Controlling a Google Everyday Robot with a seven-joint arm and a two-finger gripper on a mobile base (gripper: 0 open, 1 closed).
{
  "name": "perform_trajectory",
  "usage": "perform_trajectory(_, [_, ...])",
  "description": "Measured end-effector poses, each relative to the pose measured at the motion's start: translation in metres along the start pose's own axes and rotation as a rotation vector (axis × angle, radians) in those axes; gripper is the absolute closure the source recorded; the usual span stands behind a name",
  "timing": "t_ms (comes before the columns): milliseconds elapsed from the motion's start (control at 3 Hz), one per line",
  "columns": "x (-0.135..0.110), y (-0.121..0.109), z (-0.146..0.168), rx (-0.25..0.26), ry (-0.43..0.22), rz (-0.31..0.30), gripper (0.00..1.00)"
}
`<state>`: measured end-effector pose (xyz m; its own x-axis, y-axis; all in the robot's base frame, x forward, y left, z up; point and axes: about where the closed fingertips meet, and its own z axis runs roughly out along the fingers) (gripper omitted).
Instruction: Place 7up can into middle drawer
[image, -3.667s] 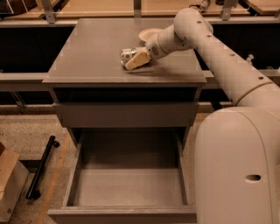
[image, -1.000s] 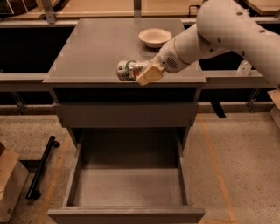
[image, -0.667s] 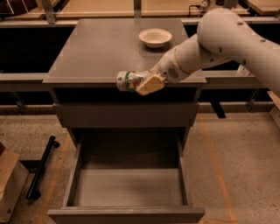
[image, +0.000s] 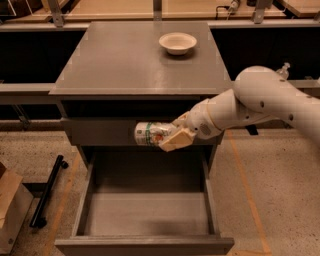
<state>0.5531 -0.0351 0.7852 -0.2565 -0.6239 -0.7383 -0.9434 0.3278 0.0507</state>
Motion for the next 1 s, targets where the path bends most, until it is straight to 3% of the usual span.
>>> perform_trajectory(333, [0.0585, 0.0144, 0.0394, -0.068, -0.005, 0.066, 1.0])
perform_trajectory(1000, [0.0631, 0.0159, 0.0486, -0.094, 0.033, 0.05, 1.0])
